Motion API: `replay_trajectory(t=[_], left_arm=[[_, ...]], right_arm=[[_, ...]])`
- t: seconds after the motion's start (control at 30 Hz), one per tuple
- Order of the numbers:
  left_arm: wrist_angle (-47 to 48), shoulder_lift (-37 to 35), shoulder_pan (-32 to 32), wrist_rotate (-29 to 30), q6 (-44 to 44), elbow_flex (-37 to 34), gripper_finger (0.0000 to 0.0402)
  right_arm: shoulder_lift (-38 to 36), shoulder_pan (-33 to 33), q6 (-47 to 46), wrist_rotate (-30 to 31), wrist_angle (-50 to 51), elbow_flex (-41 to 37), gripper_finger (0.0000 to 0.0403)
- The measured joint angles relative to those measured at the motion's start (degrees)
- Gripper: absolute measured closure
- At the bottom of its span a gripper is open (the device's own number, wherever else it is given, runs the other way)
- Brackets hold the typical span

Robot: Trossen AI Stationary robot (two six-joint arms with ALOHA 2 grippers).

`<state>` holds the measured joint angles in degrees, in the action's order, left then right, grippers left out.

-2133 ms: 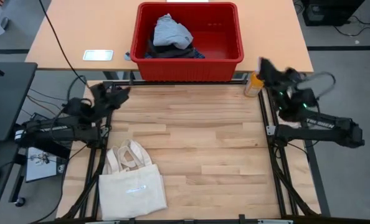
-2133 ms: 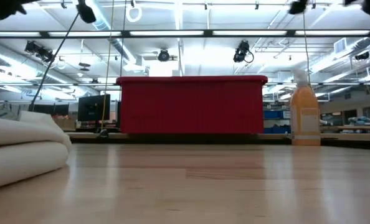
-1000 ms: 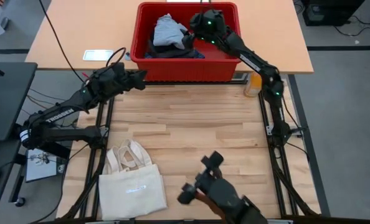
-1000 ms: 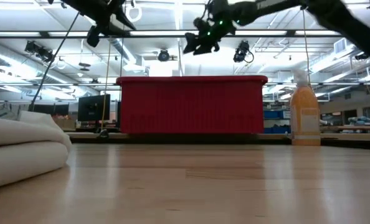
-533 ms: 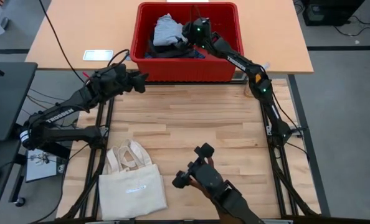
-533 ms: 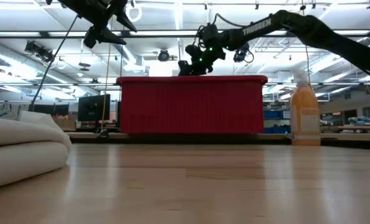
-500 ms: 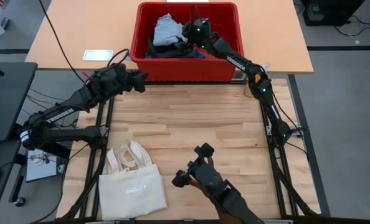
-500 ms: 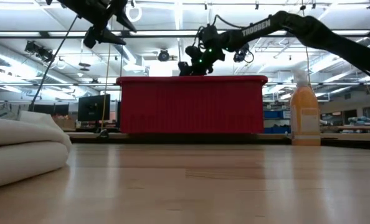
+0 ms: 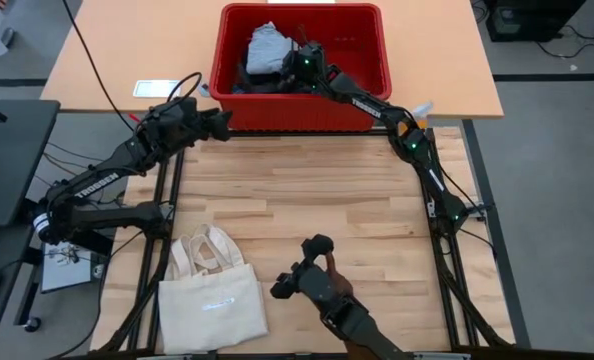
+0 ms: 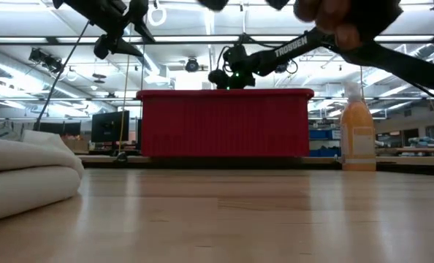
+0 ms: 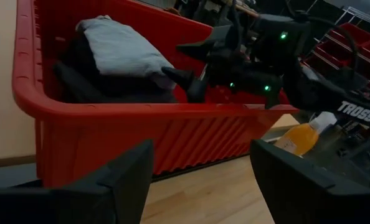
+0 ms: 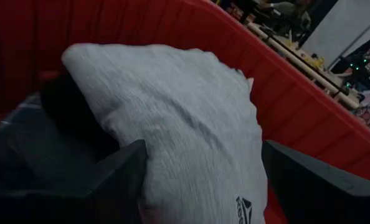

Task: Fold laundry
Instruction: Remove the gray t-shirt from the red organizer bin

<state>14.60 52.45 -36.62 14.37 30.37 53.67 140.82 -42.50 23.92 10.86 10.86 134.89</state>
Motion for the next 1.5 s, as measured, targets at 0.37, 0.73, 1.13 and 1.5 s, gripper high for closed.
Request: replay_trajectory(t=[0.37, 0.73, 1.13, 1.5], left_arm=[[0.8, 0.0, 0.0, 0.0, -0.1, 0.0, 0.0131], [0.8, 0.0, 0.1, 0.0, 0.1, 0.0, 0.0131], [0.7, 0.0, 0.1, -2.1, 0.5, 0.0, 0.0131], [1.4, 0.0, 0.1, -2.2, 0.5, 0.0, 0.0131]], right_arm=[[-0.6, 3.7, 9.6, 2.1, -3.4, 0.1, 0.0077], [-0.1, 3.8, 3.6, -3.0, 11.9, -0.1, 0.0078], [-0.2, 5.1, 3.7, -0.9, 3.5, 0.0, 0.0094], [-1.0, 3.6, 3.8, 0.4, -3.1, -4.7, 0.0096]])
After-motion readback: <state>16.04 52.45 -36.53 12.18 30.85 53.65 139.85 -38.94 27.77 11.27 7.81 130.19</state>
